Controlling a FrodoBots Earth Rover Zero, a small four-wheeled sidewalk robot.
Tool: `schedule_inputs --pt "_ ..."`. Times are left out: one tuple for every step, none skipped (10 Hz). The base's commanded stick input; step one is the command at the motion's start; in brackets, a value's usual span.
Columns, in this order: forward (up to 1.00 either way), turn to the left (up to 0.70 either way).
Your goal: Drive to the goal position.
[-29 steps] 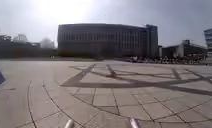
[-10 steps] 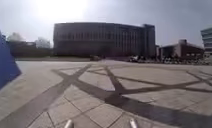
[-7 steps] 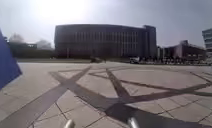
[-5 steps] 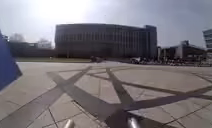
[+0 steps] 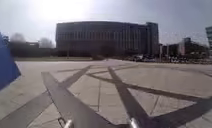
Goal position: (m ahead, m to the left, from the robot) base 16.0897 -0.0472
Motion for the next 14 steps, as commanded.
schedule_inputs --pt "1.00 0.00" --pt "1.00 0.00" --pt "1.00 0.00" --pt "1.00 0.00" --pt "1.00 0.00" --pt "1.00 0.00" --pt "1.00 0.00" --pt "1.00 -0.04" --pt "1.00 -0.25" --pt "1.00 -0.27" --pt "1.00 -0.27" --pt "1.00 -0.27" --pt "1.00 -0.27" --pt "1.00 -0.20"
